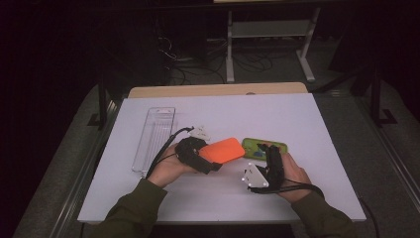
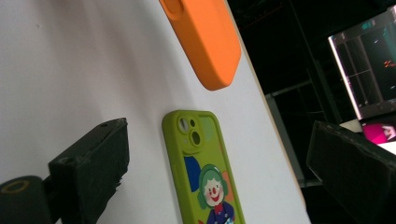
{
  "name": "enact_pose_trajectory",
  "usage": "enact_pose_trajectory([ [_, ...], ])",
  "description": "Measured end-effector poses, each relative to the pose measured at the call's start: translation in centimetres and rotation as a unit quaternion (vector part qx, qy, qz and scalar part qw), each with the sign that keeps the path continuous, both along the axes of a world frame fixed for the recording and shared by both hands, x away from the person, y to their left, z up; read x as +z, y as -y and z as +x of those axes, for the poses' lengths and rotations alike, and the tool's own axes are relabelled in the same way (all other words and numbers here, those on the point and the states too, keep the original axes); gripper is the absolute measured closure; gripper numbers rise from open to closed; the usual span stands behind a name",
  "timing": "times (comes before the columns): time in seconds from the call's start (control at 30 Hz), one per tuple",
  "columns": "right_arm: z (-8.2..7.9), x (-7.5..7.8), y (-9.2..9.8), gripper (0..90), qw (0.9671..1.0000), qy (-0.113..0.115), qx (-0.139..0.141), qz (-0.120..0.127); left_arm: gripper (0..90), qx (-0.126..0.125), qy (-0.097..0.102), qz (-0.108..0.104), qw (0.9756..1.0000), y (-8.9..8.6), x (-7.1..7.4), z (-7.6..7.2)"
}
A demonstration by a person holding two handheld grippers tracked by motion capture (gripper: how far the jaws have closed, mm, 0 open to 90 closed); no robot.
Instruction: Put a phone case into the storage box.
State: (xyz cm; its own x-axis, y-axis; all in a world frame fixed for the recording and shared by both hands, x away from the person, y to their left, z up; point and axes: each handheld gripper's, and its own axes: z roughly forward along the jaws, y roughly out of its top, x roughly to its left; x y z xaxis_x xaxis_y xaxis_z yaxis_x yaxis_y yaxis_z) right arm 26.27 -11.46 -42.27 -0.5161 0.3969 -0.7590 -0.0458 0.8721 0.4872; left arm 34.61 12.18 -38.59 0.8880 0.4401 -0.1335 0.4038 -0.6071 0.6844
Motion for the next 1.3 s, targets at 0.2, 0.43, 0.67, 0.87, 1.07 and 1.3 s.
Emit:
enact_pose_trajectory([
  [0.2, -0.2, -0.2, -0.3, 4.9, 0.9995, 0.022, 0.007, -0.021, 15.4, -0.008, 0.003, 0.01, 0.9999, -0.1, 0.1, 0.1],
  [0.43, -0.4, -0.2, -0.6, 4.8, 0.998, 0.047, 0.016, -0.039, 15.4, -0.003, 0.002, 0.003, 1.0, 0.0, 0.0, 0.0],
  [0.67, -0.4, -0.2, -1.2, 4.8, 0.9956, 0.067, 0.031, -0.058, 15.4, 0.004, 0.001, -0.005, 1.0, 0.1, 0.0, 0.0],
  [0.87, 0.0, 0.0, -1.7, 4.7, 0.9942, 0.079, 0.035, -0.063, 15.5, 0.006, 0.004, -0.007, 0.9999, -0.1, 0.2, 0.1],
  [1.07, 0.4, 0.1, -2.5, 4.7, 0.9911, 0.101, 0.049, -0.07, 15.4, 0.001, 0.007, -0.002, 1.0, -0.3, 0.4, 0.2],
  [1.3, 0.6, -0.2, -3.7, 5.0, 0.9903, 0.101, 0.058, -0.076, 15.5, 0.008, 0.007, -0.007, 0.9999, -0.4, 0.4, 0.2],
])
